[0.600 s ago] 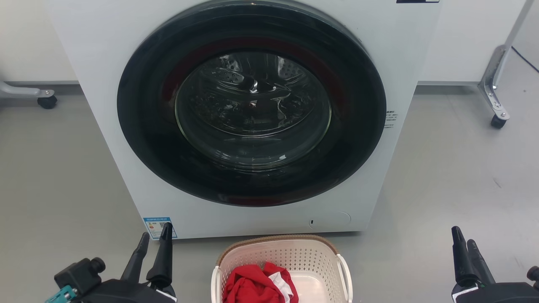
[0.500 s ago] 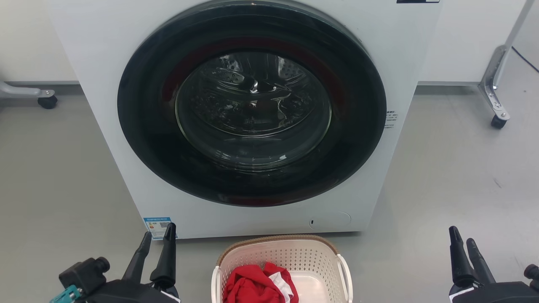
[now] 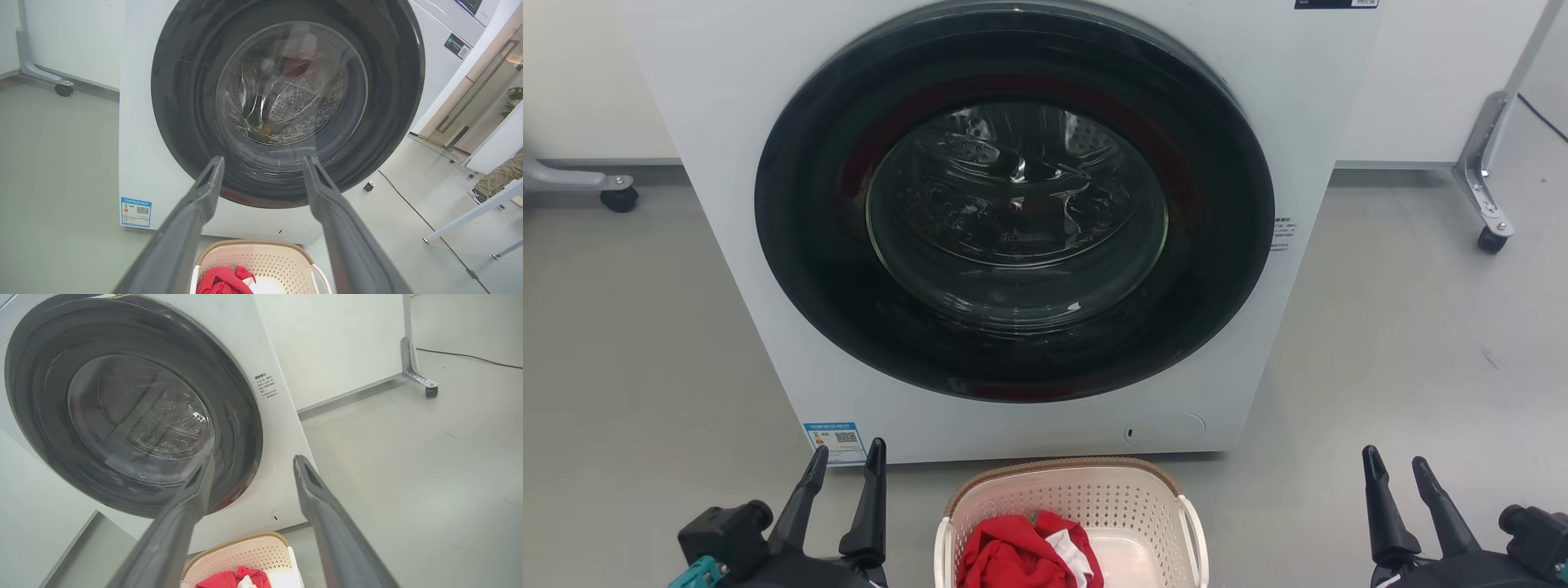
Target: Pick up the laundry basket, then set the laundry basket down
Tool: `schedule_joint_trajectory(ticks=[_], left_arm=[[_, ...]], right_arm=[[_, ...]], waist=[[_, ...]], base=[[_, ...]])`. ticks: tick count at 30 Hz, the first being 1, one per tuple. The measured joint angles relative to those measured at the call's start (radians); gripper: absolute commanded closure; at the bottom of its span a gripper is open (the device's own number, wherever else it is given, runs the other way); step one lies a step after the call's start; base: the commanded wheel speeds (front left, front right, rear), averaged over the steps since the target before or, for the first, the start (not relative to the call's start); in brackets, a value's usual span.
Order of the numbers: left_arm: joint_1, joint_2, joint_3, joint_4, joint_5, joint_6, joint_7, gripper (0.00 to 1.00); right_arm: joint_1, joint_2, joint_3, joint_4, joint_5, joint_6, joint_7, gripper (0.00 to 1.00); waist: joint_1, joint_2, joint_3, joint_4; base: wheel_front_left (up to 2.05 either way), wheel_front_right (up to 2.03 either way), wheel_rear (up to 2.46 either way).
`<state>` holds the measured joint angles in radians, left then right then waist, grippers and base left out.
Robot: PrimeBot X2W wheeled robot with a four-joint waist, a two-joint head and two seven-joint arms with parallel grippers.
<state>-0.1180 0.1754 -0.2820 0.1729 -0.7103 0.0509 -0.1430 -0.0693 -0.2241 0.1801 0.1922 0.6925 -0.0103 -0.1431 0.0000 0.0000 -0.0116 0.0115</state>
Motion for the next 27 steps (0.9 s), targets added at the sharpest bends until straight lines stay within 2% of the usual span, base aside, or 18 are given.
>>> schedule_joint_trajectory(ticks=[11,27], left_arm=[[0.000,0.006,-0.042,0.003,0.156,0.030,-0.019,0.00],[0.002,0.006,-0.078,0.007,0.345,0.073,-0.035,0.00]], right_arm=[[0.001,-0.022,0.053,0.012,-0.146,-0.034,-0.042,0.00],[0.001,-0.051,0.114,0.037,-0.328,-0.063,-0.098,0.00]], waist=[[0.0000,0.0000,-0.003,0.003],[0.0000,0.0000,-0.006,0.008]], base=[[0.00,0.00,0.00],[0.00,0.00,0.00]])
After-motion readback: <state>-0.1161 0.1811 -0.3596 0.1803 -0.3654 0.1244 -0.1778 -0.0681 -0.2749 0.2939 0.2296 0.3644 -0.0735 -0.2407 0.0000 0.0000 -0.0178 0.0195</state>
